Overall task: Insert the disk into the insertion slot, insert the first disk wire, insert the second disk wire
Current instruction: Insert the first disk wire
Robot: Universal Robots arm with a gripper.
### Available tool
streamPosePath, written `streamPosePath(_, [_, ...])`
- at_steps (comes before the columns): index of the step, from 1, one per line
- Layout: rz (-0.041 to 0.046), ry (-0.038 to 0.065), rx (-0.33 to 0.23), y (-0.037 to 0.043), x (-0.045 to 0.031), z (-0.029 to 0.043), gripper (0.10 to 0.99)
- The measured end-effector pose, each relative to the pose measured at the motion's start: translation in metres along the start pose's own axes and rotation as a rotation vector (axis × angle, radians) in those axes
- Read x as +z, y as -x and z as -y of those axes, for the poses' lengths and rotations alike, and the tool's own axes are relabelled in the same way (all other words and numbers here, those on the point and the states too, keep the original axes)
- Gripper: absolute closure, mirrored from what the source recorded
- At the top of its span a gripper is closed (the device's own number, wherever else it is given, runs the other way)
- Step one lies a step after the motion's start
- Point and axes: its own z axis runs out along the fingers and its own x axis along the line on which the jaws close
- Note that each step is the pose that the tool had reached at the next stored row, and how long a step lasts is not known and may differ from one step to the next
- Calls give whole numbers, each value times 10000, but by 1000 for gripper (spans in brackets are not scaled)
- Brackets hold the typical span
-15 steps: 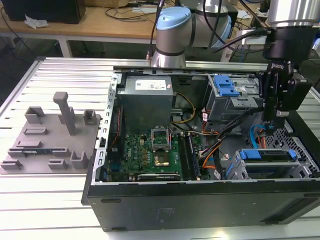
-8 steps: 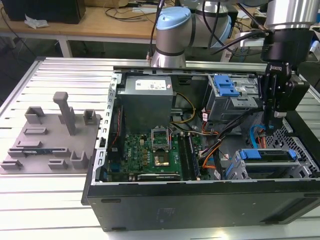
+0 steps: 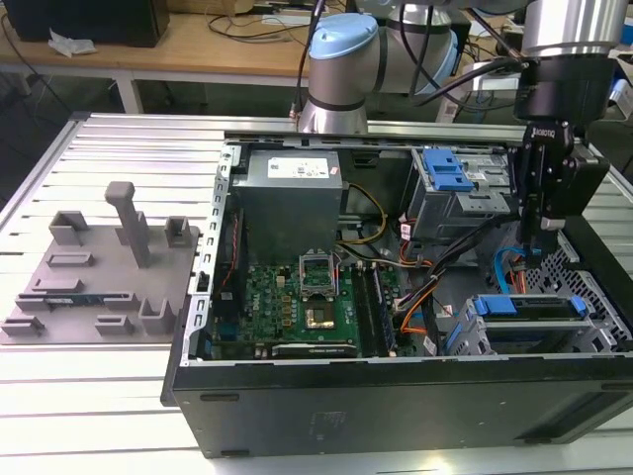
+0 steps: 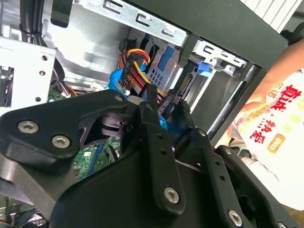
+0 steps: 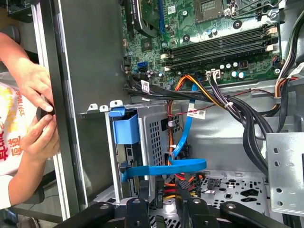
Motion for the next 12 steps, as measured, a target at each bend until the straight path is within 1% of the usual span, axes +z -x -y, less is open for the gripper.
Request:
streamPosePath(5, [-40, -5, -2, 9, 14, -2, 729])
streamPosePath(7, [-96, -12, -7, 15, 14, -2, 729])
streamPosePath(9, [-181, -28, -21, 28, 14, -4, 729])
streamPosePath(12, [-267, -53, -52, 46, 12, -5, 729])
